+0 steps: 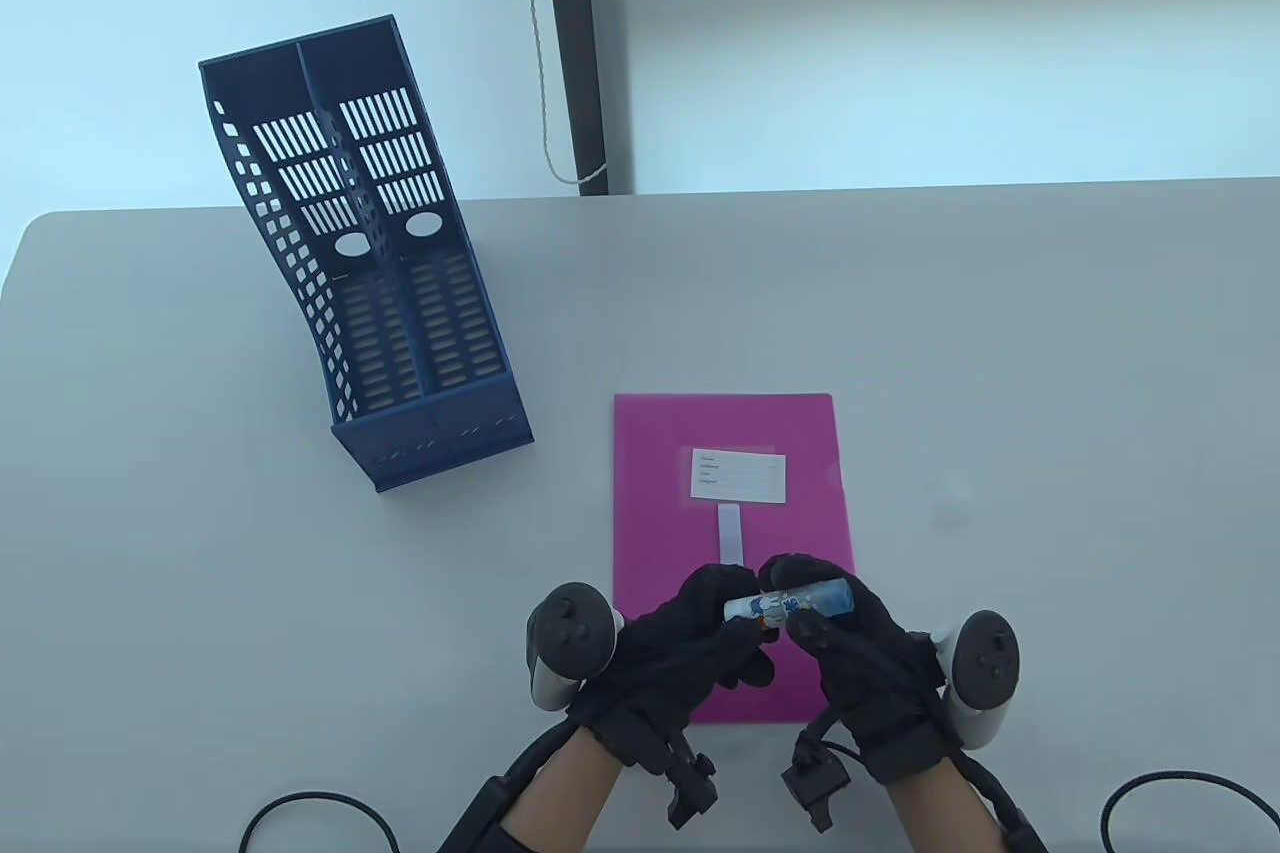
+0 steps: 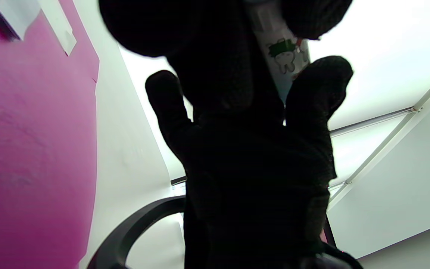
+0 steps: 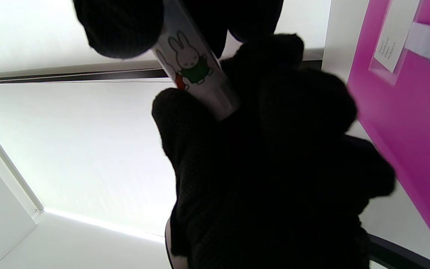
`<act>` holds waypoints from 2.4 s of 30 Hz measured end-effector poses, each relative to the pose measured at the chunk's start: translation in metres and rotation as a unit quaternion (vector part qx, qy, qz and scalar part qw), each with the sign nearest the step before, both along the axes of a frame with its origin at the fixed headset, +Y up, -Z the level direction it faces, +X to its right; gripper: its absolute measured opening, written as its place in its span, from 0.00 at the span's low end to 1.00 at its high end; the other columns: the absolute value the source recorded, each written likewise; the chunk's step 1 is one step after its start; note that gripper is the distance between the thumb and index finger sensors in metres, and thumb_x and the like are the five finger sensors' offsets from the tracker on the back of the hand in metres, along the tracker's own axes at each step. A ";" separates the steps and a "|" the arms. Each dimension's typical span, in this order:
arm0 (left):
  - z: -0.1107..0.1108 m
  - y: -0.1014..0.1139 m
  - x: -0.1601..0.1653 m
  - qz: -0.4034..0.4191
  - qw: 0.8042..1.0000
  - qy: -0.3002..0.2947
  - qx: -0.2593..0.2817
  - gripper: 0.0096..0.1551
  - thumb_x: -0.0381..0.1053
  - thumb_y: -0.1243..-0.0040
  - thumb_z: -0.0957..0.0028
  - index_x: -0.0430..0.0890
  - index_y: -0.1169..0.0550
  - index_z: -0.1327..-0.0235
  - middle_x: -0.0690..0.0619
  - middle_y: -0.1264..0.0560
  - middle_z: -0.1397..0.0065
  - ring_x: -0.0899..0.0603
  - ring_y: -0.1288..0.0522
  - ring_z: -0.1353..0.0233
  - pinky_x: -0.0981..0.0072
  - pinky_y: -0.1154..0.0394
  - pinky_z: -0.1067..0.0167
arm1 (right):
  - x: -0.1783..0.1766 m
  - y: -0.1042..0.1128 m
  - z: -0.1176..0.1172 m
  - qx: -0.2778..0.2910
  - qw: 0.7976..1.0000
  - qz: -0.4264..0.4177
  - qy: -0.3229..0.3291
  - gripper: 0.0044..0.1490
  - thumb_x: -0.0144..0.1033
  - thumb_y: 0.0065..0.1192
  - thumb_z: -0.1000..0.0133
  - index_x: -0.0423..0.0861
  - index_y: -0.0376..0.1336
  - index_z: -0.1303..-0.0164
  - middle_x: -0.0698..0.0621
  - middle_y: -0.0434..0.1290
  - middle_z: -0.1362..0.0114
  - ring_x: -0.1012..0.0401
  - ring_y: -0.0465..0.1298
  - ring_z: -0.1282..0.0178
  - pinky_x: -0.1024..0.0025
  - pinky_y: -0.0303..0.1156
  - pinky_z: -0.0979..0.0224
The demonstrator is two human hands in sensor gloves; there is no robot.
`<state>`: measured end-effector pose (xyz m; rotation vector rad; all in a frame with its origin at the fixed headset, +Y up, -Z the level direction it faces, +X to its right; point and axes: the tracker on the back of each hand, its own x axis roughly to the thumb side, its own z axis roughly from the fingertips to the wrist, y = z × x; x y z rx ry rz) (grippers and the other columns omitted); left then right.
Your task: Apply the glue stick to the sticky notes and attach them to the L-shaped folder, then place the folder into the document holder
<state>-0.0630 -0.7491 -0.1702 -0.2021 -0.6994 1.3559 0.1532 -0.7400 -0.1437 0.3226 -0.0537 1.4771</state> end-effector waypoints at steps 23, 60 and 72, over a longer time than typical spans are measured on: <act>-0.004 -0.013 0.000 0.033 0.982 -0.110 -0.147 0.39 0.63 0.61 0.32 0.31 0.38 0.28 0.37 0.23 0.39 0.42 0.16 0.54 0.58 0.23 0.58 | -0.001 -0.006 -0.003 -0.001 1.000 0.016 0.000 0.31 0.51 0.62 0.39 0.55 0.60 0.26 0.52 0.70 0.23 0.50 0.58 0.16 0.32 0.46 0.22; -0.007 -0.008 -0.003 0.043 0.989 -0.092 -0.108 0.36 0.61 0.60 0.32 0.30 0.29 0.38 0.43 0.16 0.53 0.46 0.15 0.62 0.64 0.22 0.65 | -0.004 0.001 -0.003 0.010 0.999 0.016 0.045 0.33 0.47 0.64 0.38 0.52 0.59 0.22 0.48 0.68 0.20 0.47 0.56 0.14 0.30 0.43 0.23; -0.012 0.002 -0.022 0.036 0.998 -0.022 -0.042 0.35 0.61 0.60 0.32 0.31 0.29 0.37 0.43 0.17 0.51 0.46 0.15 0.60 0.64 0.21 0.63 | 0.078 0.051 -0.037 -0.011 0.776 0.597 -0.201 0.46 0.41 0.63 0.35 0.39 0.48 0.12 0.35 0.56 0.12 0.28 0.56 0.17 0.32 0.59 0.26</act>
